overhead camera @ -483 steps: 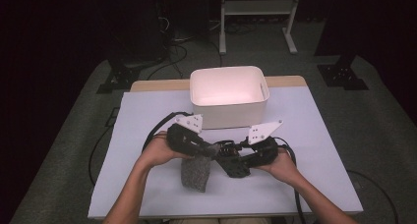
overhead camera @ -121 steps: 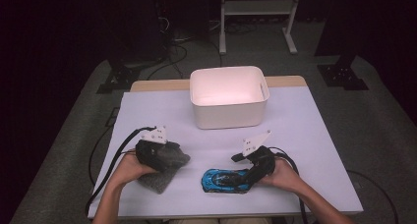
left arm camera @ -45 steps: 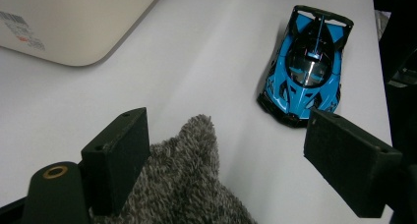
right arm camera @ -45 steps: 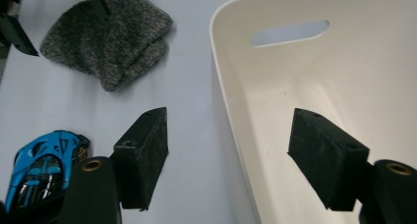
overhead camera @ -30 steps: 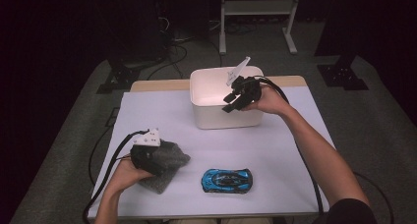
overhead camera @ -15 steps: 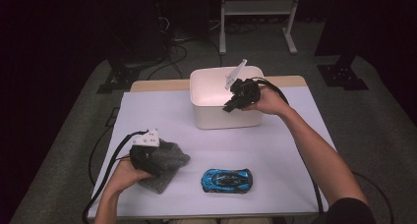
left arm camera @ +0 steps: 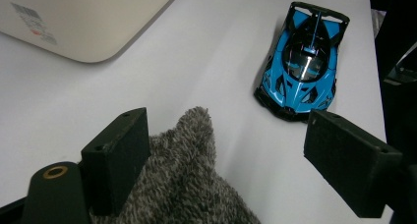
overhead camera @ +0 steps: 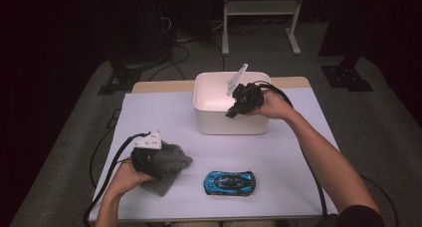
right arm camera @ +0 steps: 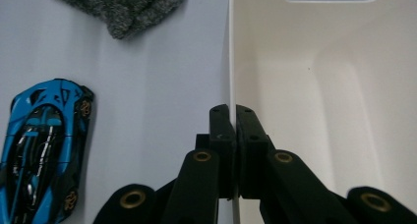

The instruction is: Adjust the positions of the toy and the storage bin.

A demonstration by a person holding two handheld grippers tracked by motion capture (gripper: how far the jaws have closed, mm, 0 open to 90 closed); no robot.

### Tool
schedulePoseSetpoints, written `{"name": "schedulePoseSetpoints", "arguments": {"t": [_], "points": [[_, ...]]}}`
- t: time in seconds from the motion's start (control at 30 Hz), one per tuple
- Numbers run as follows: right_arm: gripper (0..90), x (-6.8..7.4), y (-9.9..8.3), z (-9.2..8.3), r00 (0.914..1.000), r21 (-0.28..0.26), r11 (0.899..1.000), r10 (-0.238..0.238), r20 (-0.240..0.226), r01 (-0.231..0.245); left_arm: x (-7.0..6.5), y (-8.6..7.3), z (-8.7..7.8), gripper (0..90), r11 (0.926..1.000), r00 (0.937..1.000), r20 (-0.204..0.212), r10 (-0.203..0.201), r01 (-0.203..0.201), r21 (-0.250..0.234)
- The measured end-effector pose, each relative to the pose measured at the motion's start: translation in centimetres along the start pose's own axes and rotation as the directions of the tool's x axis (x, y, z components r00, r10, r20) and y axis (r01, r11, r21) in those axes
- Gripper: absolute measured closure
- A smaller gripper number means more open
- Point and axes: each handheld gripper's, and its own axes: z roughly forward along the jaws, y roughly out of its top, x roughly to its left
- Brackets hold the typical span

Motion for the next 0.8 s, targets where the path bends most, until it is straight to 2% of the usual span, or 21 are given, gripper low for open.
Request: {"name": "schedulePoseSetpoints", "arguments": {"t": [0.3, 0.5, 0.8], "points": [[86.9, 2.1, -0.6, -0.4, 0.9995, -0.006, 1.0, 0.002, -0.032, -0.002, -0.1, 0.2, 0.1, 16.7, 0.9999, 0.9999, 0.003, 0.014, -0.014, -0.006], [86.9, 3.7, -0.6, -0.6, 0.9985, -0.007, 1.0, -0.021, -0.051, 0.02, -0.1, 0.3, 0.1, 16.7, 0.9999, 0.9999, 0.006, 0.016, -0.016, -0.006], [86.7, 5.1, -0.4, -0.6, 0.9964, -0.005, 0.999, -0.038, -0.076, 0.038, -0.2, 0.4, 0.2, 16.6, 0.9999, 0.9998, 0.011, 0.014, -0.014, -0.006]]}}
